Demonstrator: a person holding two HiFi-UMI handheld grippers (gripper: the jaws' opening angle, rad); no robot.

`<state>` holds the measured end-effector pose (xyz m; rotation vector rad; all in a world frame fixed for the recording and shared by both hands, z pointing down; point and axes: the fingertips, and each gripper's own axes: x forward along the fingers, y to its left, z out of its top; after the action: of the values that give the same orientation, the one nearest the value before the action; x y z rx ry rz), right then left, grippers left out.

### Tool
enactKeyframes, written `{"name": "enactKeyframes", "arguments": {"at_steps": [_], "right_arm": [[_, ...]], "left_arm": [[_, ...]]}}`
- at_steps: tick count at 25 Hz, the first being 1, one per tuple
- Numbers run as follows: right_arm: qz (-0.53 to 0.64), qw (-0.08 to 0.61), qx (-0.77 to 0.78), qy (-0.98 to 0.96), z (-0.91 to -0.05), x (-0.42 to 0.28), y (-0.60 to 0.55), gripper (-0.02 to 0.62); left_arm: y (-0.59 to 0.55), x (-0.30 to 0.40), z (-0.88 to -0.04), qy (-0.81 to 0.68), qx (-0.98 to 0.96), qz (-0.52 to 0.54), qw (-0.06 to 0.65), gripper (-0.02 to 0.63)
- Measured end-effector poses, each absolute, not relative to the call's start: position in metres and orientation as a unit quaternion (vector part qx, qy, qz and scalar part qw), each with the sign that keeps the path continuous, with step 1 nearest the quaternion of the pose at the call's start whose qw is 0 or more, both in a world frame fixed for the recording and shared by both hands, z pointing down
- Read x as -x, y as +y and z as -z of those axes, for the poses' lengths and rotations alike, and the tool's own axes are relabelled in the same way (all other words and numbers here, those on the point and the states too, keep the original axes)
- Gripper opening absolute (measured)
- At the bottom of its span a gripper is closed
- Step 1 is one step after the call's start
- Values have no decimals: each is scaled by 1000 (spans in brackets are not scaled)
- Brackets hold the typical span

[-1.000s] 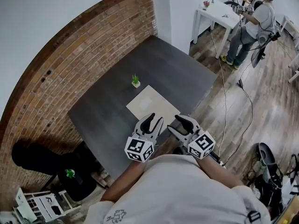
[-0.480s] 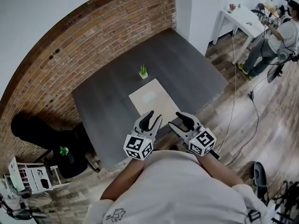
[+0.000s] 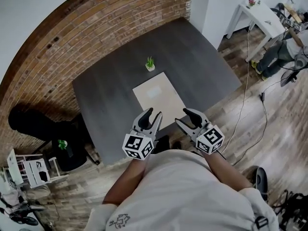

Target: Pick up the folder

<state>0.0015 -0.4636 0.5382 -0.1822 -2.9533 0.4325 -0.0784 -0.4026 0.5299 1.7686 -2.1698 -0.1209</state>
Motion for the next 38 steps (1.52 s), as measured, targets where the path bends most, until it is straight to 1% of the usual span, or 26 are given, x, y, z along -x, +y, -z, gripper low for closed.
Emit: {"name": "enactKeyframes", "arguments": {"at_steps": [11, 18, 27, 34, 38], "right_arm": [[-164, 154, 83, -971, -595, 38, -494, 236], [-164, 185, 81, -966, -626, 64, -512, 236], [-164, 242, 77, -953, -676, 86, -528, 236], [-174, 297, 62, -937, -720, 100, -541, 250], [-181, 326, 52, -926, -746, 104, -548, 256]], "left_arm": [[-412, 119, -582, -766, -596, 40, 238, 179], [-405, 136, -629, -761, -577, 32, 294, 207], [-393, 152, -701, -750, -552, 14, 365, 209], [-380, 162, -744, -740, -521, 33, 423, 218], [-376, 165, -763, -731, -506, 51, 455, 239]]}}
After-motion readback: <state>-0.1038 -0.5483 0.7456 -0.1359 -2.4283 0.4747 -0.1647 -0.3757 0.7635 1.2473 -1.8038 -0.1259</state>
